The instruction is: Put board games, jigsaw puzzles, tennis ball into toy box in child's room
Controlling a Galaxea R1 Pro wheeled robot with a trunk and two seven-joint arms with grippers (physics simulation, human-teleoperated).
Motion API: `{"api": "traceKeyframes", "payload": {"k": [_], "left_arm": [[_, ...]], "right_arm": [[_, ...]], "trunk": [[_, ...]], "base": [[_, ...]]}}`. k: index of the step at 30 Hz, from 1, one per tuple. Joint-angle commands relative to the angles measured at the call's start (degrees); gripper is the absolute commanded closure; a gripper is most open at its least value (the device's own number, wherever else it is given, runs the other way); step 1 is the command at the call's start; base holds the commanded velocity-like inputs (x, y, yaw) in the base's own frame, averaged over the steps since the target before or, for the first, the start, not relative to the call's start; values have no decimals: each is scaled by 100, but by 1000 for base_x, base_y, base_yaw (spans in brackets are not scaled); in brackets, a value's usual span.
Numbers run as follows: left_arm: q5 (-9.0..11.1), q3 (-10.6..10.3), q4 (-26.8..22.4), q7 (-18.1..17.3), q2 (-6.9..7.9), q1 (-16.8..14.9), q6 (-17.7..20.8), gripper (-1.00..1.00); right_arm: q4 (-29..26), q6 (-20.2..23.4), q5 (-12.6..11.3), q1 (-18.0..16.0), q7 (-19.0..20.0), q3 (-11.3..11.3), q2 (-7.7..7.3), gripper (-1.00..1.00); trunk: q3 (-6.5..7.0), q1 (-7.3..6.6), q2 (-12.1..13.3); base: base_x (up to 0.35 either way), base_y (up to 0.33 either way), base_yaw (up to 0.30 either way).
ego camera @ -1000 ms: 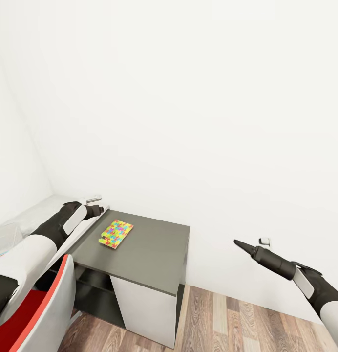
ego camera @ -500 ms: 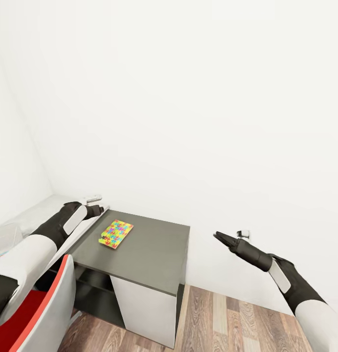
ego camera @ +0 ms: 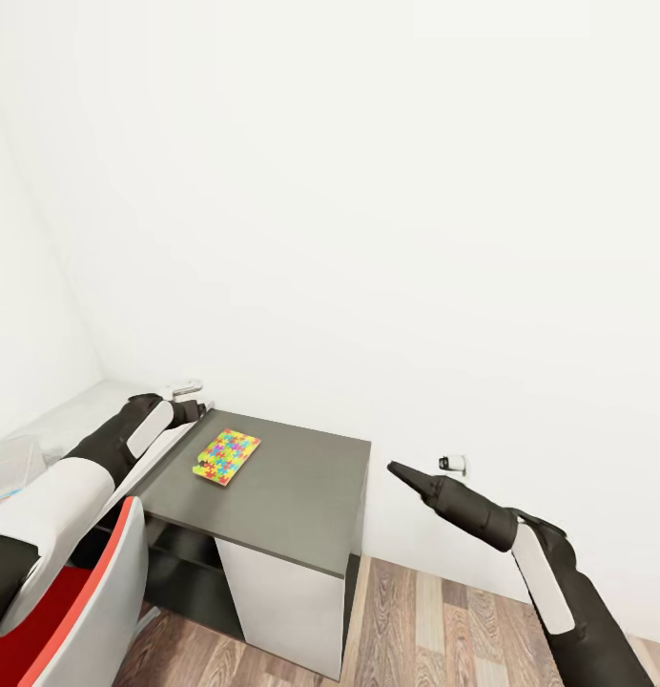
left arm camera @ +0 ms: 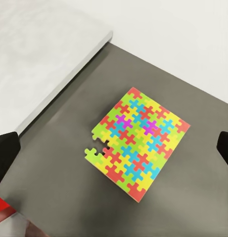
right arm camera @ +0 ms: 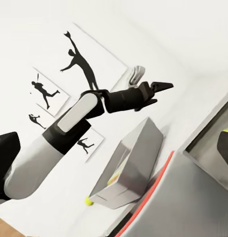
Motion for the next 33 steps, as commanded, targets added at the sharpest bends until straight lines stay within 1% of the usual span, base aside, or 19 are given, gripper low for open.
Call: {"api": "traceKeyframes", "payload": {"k": [1, 3, 7, 18, 21, 23, 26, 29, 33], "left_arm": [[62, -46, -11, 50, 8, -6, 10, -100], [66, -47, -11, 49, 7, -6, 14, -100], [70, -47, -11, 45, 7, -6, 25, -100], [93, -40, -6, 40, 7, -6, 100, -100], [105, -27, 42, 35, 7, -6, 216, -100], [122, -10, 98, 1, 7, -8, 387, -100], [132, 6, 141, -104, 7, -17, 782, -100], [136, 26, 156, -177, 5, -27, 1055, -100], [143, 34, 163, -207, -20, -40, 1224, -100]], "right_arm": [[-88, 86, -45, 42, -114, -51, 79, -100], [-170, 141, -66, 81, -256, -96, 155, -100], [-229, 171, -68, 111, -404, -136, 214, -100], [-252, 134, -76, 121, -455, -180, 233, -100], [-270, 138, -74, 121, -458, -181, 233, -100], [-281, 139, -76, 121, -458, -181, 234, -100], [-289, 140, -76, 121, -454, -181, 229, -100], [-282, 141, -65, 121, -452, -181, 233, -100], [-288, 141, -75, 121, -448, -181, 228, -100]], "trunk": [[-9, 1, -7], [-9, 1, -7], [-9, 1, -7], [-9, 1, -7], [-9, 1, -7], [-9, 1, -7], [-9, 1, -7], [-9, 1, -7], [-9, 1, -7]], "base": [[0, 0, 0], [0, 0, 0], [0, 0, 0], [0, 0, 0], [0, 0, 0], [0, 0, 0], [0, 0, 0], [0, 0, 0], [0, 0, 0]]}}
